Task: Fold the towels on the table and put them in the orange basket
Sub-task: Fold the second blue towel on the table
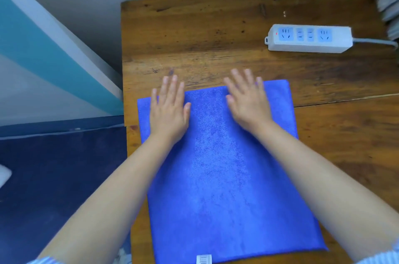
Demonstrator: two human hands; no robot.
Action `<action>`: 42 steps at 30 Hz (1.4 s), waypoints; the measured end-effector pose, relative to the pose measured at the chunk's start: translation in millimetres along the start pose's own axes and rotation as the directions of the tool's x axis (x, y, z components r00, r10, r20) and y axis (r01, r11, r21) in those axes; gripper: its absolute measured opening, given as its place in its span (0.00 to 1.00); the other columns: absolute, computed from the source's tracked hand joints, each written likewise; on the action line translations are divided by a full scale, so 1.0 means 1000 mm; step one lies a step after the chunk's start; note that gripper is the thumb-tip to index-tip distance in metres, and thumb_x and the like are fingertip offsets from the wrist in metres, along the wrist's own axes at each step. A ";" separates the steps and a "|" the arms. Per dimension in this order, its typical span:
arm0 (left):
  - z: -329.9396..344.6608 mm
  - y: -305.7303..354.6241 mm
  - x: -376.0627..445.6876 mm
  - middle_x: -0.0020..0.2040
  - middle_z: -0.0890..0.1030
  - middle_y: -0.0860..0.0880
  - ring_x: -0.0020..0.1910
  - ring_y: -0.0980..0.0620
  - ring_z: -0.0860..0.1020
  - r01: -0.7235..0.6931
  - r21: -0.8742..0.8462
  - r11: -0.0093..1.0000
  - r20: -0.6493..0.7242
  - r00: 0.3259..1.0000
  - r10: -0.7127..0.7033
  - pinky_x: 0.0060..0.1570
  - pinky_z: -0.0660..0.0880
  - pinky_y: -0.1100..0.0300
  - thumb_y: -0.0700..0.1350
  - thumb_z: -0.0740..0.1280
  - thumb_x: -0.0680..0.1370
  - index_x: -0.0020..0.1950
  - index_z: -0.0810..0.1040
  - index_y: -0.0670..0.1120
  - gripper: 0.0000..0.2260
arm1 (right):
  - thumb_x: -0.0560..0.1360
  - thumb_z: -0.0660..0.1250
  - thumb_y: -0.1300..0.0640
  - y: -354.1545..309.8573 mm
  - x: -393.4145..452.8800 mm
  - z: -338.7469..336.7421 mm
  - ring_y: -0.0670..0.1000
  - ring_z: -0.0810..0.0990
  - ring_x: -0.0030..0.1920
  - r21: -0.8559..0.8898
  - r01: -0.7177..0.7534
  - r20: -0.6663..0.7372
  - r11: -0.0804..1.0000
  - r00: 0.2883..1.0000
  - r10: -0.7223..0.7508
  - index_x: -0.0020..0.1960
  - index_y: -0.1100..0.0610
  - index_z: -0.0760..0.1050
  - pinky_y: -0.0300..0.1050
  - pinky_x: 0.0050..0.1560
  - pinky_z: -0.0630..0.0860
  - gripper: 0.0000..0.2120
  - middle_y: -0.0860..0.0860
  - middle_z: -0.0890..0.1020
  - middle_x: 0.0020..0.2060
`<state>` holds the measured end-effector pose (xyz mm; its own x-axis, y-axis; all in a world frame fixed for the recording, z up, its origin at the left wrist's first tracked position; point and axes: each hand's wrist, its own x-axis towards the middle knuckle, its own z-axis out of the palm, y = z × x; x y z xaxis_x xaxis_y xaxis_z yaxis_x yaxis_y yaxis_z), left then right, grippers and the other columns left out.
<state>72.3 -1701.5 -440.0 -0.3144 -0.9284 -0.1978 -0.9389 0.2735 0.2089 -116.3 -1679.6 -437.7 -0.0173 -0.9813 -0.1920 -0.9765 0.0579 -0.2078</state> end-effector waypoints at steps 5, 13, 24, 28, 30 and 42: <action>0.025 0.009 -0.023 0.78 0.49 0.48 0.77 0.48 0.46 0.110 0.033 0.993 0.139 0.984 -0.113 0.74 0.45 0.49 0.53 0.49 0.81 0.77 0.51 0.45 0.25 | 0.76 0.37 0.44 -0.016 -0.005 0.020 0.53 0.47 0.76 -0.073 0.191 0.180 0.979 0.968 -0.175 0.75 0.50 0.53 0.53 0.74 0.42 0.29 0.47 0.52 0.76; 0.020 -0.013 -0.056 0.78 0.47 0.44 0.77 0.46 0.44 0.270 0.086 0.959 0.100 0.955 -0.278 0.73 0.43 0.47 0.52 0.52 0.81 0.77 0.50 0.44 0.26 | 0.73 0.40 0.45 0.049 -0.043 0.010 0.56 0.45 0.76 -0.057 -0.140 0.096 0.989 0.985 0.145 0.75 0.53 0.52 0.56 0.73 0.41 0.32 0.53 0.49 0.76; 0.076 0.069 -0.196 0.64 0.76 0.40 0.63 0.39 0.75 0.115 0.083 0.990 0.205 0.970 -0.130 0.64 0.57 0.45 0.54 0.53 0.73 0.64 0.75 0.39 0.27 | 0.71 0.54 0.49 0.030 -0.188 0.058 0.62 0.77 0.61 -0.169 0.140 0.067 0.976 0.989 -0.130 0.64 0.55 0.68 0.56 0.62 0.56 0.23 0.57 0.77 0.62; 0.076 0.064 -0.209 0.65 0.75 0.40 0.63 0.38 0.75 0.114 0.098 0.989 0.193 0.972 -0.131 0.63 0.54 0.49 0.54 0.53 0.74 0.64 0.74 0.39 0.27 | 0.72 0.53 0.49 0.056 -0.203 0.052 0.64 0.75 0.62 -0.150 0.052 0.134 0.987 0.990 -0.032 0.64 0.58 0.73 0.58 0.65 0.60 0.25 0.59 0.76 0.63; 0.072 0.065 -0.207 0.63 0.77 0.40 0.61 0.39 0.76 0.097 0.106 0.990 0.196 0.974 -0.117 0.64 0.58 0.46 0.54 0.54 0.73 0.62 0.76 0.39 0.26 | 0.72 0.51 0.48 0.062 -0.203 0.043 0.64 0.70 0.66 -0.076 -0.001 0.136 0.997 0.991 0.012 0.66 0.61 0.71 0.64 0.65 0.62 0.27 0.60 0.72 0.66; 0.016 0.029 -0.053 0.77 0.52 0.45 0.77 0.48 0.49 0.256 -0.019 0.967 -0.035 0.966 -0.256 0.73 0.50 0.54 0.38 0.54 0.79 0.75 0.54 0.41 0.24 | 0.74 0.57 0.66 0.055 -0.034 -0.013 0.57 0.51 0.75 -0.112 0.019 -0.005 0.993 1.000 -0.020 0.71 0.62 0.60 0.58 0.73 0.46 0.25 0.57 0.59 0.73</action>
<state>59.3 -1640.2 -438.6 -0.0583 -0.9758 -0.2108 -0.9853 0.0223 0.1695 -172.1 -1645.0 -430.4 0.0010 -0.9831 -0.1831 -0.9946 0.0180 -0.1023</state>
